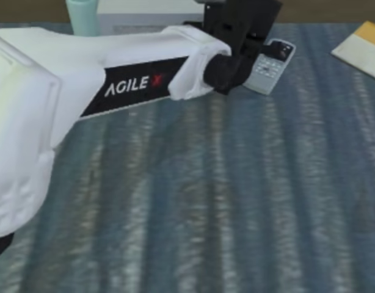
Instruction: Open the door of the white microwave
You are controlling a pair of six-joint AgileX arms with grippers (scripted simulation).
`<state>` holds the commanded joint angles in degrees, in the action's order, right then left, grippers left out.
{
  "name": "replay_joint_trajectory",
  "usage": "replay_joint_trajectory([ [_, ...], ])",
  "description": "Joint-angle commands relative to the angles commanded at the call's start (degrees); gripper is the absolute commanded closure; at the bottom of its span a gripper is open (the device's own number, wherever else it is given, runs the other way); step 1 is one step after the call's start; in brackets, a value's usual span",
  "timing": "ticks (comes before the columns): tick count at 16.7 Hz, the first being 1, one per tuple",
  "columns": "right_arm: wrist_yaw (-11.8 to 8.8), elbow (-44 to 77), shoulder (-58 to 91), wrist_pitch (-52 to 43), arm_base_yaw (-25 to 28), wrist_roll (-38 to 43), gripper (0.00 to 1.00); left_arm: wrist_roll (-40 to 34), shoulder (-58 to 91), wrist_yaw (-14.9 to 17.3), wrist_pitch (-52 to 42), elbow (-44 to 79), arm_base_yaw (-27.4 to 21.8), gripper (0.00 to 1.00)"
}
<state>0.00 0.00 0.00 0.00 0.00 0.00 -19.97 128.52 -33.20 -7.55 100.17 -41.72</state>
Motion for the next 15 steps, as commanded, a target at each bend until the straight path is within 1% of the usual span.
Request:
replay_joint_trajectory([
  [3,0.0,0.0,0.0,0.0,0.0,0.0,0.0,-2.4,4.0,2.6,-11.0,9.5,0.7,1.0],
  [10,0.0,0.0,0.0,0.0,0.0,0.0,0.0,-9.4,12.8,10.9,-46.5,35.9,3.3,1.0],
  [13,0.0,0.0,0.0,0.0,0.0,0.0,0.0,-11.7,15.0,14.0,-56.6,44.2,4.5,1.0],
  [15,0.0,0.0,0.0,0.0,0.0,0.0,0.0,-12.6,15.8,15.3,-60.3,47.5,5.0,1.0],
])
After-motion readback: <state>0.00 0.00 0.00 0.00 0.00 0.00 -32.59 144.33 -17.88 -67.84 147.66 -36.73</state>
